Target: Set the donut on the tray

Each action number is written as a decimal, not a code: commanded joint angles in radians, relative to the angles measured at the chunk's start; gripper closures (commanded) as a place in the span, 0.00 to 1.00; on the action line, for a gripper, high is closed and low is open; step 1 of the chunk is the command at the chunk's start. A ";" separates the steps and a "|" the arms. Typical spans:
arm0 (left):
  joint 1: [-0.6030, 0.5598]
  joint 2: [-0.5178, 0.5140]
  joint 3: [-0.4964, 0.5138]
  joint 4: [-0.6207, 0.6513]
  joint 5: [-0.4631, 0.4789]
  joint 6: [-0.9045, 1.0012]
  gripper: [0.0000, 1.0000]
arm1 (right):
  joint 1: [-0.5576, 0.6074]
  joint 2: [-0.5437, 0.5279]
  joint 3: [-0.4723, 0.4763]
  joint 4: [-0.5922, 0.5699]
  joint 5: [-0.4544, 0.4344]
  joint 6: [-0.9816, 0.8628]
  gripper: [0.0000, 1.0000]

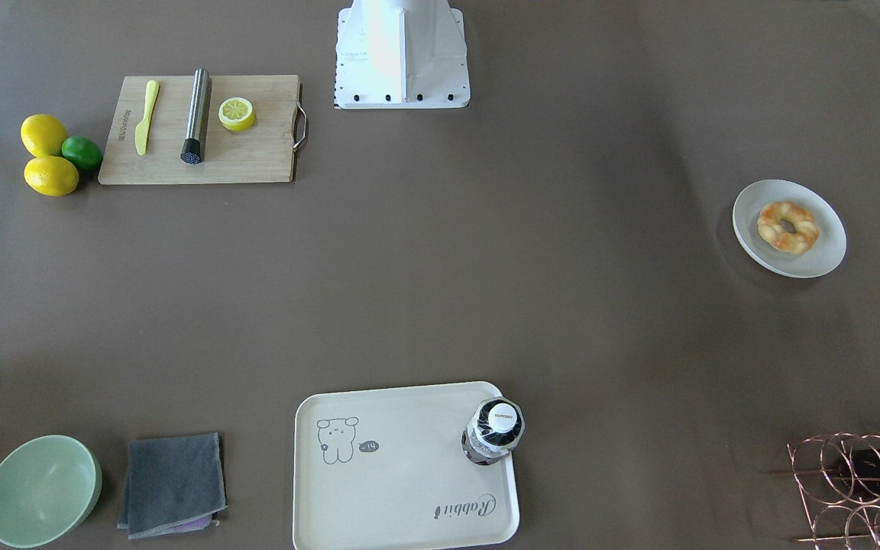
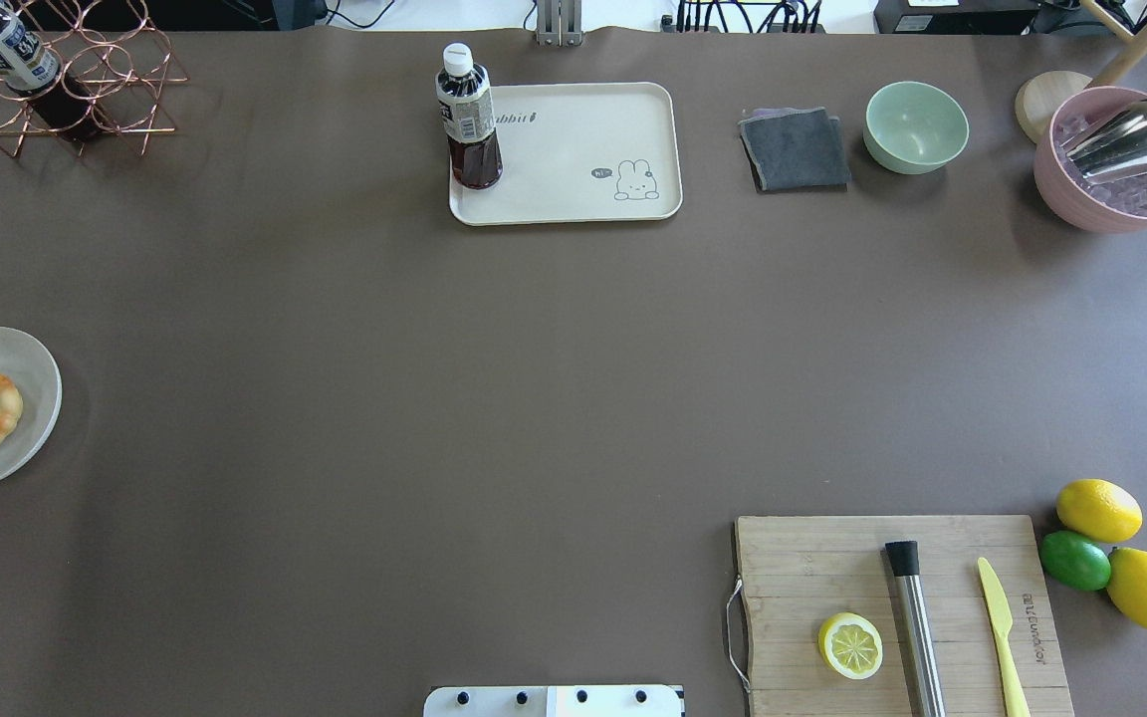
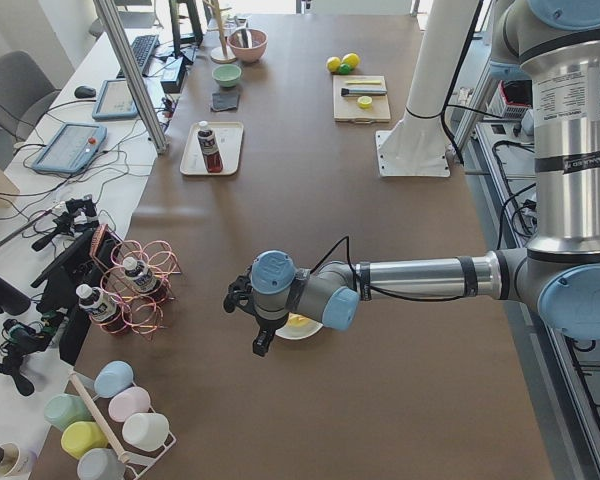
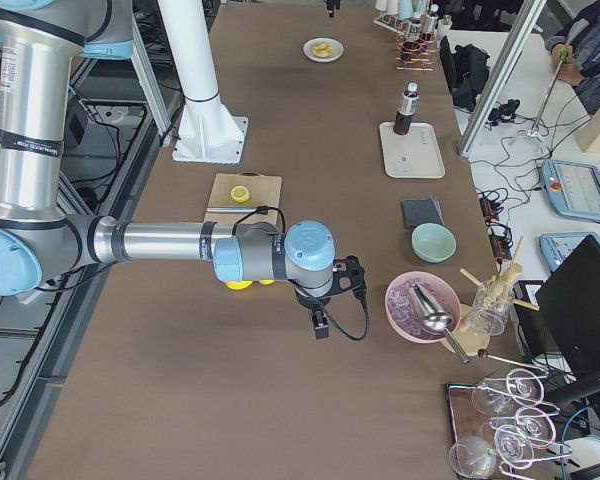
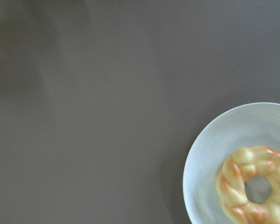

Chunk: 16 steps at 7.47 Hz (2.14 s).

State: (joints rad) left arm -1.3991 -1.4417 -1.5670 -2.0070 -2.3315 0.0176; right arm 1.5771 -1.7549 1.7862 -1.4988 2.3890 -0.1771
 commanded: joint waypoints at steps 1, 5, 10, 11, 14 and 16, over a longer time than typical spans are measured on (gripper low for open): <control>0.121 -0.017 0.106 -0.176 0.000 -0.153 0.23 | -0.002 -0.001 -0.002 -0.001 0.021 0.002 0.00; 0.200 -0.025 0.226 -0.365 0.011 -0.265 0.35 | -0.002 -0.014 -0.004 0.000 0.024 0.002 0.00; 0.213 -0.022 0.228 -0.366 0.003 -0.263 0.61 | -0.002 -0.018 -0.002 0.000 0.027 0.001 0.00; 0.213 -0.022 0.226 -0.365 0.003 -0.265 0.68 | -0.003 -0.018 -0.001 0.000 0.027 0.001 0.00; 0.216 -0.026 0.219 -0.366 0.001 -0.327 1.00 | -0.002 -0.018 0.004 0.002 0.027 -0.001 0.00; 0.220 -0.058 0.191 -0.352 -0.102 -0.413 1.00 | -0.003 0.003 0.013 0.002 0.027 0.027 0.00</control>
State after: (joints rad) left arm -1.1816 -1.4755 -1.3549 -2.3715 -2.3428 -0.3235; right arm 1.5753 -1.7689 1.7923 -1.4975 2.4160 -0.1727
